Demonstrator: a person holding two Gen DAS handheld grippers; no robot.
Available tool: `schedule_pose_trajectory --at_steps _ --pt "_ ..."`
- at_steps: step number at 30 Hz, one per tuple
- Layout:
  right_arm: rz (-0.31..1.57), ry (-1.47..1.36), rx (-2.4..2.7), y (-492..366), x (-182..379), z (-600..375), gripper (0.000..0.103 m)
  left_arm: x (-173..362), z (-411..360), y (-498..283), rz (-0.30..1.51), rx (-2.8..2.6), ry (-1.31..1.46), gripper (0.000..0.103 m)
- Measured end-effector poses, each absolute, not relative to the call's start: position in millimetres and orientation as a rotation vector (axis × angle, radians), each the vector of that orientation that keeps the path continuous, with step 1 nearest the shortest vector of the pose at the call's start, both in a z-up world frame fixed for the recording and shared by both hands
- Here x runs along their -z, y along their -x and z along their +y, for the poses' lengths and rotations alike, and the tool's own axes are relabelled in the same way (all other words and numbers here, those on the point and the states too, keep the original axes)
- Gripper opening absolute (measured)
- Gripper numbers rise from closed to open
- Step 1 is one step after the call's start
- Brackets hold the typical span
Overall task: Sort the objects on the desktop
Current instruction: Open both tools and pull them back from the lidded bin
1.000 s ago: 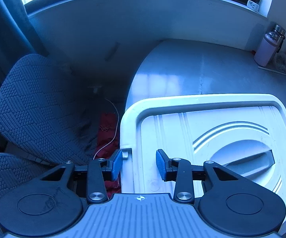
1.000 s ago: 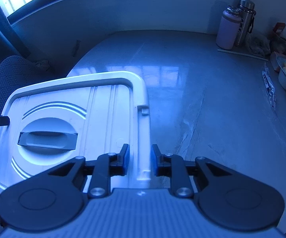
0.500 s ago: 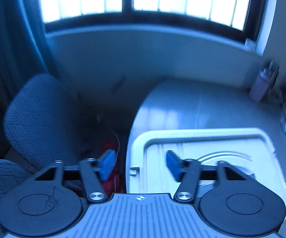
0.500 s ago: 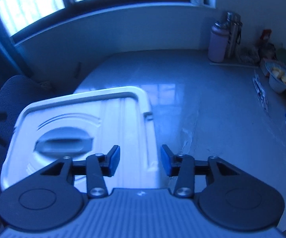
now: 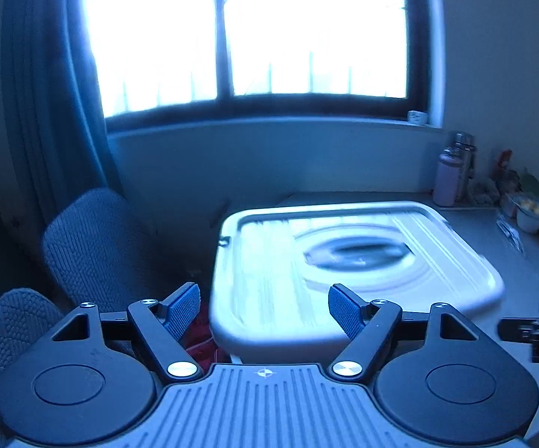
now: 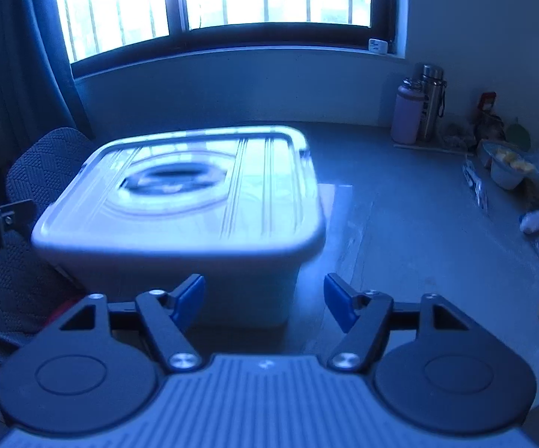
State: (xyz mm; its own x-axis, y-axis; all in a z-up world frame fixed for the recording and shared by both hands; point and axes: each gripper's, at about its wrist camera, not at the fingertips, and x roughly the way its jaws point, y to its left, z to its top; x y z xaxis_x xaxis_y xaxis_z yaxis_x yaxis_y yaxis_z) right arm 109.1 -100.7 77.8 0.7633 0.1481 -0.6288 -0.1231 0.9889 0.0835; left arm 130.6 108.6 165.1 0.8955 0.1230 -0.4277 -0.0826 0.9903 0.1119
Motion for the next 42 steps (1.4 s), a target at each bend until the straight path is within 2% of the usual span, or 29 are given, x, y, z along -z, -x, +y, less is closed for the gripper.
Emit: schedule_pose_trajectory --at_steps 6,17,42 --pt "0.656 -0.04 -0.148 -68 -39 -85 0.072 -119 80 -83 0.425 -0.101 -0.169 0.078" --pt "0.582 -0.043 -0.144 -45 -4 -76 0.072 -63 99 -60 0.448 -0.157 -0.049 0.078" --pt "0.528 -0.034 -0.114 -27 21 -69 0.072 -40 101 -53 0.445 -0.135 -0.005 0.078"
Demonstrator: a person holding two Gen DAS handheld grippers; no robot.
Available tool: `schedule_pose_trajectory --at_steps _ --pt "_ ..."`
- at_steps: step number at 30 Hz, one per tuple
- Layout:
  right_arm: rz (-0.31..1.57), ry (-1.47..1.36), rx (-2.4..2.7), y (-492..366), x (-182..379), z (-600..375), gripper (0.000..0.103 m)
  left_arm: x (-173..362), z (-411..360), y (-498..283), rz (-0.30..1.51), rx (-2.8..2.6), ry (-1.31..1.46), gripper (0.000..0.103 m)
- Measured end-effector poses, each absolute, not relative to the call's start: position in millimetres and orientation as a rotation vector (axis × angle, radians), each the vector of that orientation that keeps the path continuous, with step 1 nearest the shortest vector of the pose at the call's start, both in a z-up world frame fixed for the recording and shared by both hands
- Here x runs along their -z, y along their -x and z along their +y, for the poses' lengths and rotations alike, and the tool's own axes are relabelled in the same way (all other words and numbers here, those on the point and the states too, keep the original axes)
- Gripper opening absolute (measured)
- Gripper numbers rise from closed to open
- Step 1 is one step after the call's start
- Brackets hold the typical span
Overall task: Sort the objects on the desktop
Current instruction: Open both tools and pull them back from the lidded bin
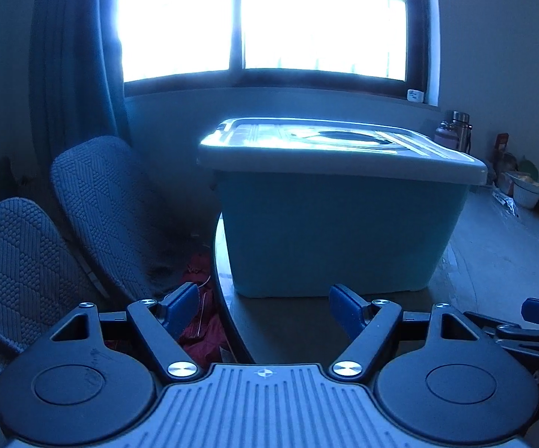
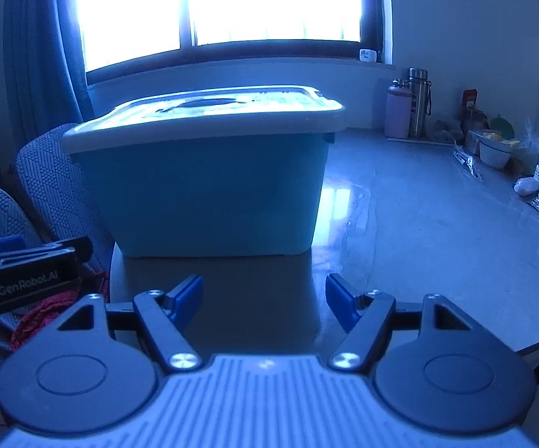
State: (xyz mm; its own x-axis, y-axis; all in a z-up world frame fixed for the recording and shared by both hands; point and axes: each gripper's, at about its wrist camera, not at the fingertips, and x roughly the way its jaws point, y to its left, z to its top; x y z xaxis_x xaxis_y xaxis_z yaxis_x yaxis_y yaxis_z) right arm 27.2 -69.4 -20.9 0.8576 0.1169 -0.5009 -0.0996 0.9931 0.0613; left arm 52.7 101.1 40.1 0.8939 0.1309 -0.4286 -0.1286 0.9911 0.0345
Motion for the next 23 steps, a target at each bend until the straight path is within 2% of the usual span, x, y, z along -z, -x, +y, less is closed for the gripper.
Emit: schedule_pose_trajectory --at_steps 23 --pt "0.538 -0.032 -0.125 -25 30 -71 0.073 -26 92 -51 0.464 -0.137 -0.024 0.078"
